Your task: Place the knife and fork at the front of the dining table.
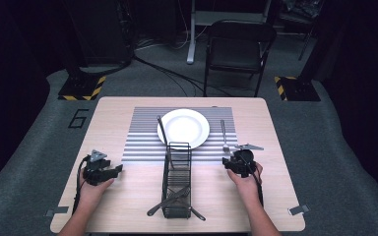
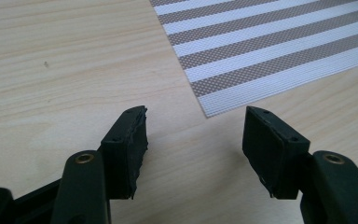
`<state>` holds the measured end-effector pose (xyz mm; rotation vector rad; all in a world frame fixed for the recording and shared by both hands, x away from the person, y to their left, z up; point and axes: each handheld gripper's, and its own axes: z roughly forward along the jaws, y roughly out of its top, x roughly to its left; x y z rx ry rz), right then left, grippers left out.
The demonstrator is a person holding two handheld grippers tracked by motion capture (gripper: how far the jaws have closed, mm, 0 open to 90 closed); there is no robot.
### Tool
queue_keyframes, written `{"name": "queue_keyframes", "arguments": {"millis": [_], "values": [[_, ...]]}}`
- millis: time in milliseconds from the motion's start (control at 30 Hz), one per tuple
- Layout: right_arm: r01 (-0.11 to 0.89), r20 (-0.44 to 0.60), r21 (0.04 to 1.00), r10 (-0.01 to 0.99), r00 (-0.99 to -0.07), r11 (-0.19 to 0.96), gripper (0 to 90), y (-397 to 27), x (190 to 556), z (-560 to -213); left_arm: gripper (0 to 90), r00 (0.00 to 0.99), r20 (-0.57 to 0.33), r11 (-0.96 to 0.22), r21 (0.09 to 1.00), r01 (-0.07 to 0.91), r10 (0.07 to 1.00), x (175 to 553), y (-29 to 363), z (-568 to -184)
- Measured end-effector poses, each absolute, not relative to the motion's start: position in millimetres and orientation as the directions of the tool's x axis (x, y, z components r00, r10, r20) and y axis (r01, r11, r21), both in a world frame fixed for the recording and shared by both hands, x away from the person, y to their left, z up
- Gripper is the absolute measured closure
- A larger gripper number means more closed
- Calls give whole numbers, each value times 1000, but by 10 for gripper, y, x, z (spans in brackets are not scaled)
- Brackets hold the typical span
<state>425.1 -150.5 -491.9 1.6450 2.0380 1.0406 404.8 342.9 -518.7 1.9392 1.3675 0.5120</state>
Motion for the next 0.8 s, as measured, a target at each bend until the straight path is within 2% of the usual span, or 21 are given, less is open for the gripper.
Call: {"name": "queue_keyframes", "arguments": {"millis": [133,333,800], "values": [[700,193,710,934,-302,80,582,-1532,4241,-4923,425,395,-100,-205,724,659,913,4028,3336,-5066],[685,166,722,936,-311,99,578,-1561,4225,-4928,431,443,-81,-242,743,624,893,3994,3162,-4788],[670,120,729,936,-331,144,575,-1535,4220,-4942,539,534,-116,-262,772,579,837,4029,2834,-4266]]}}
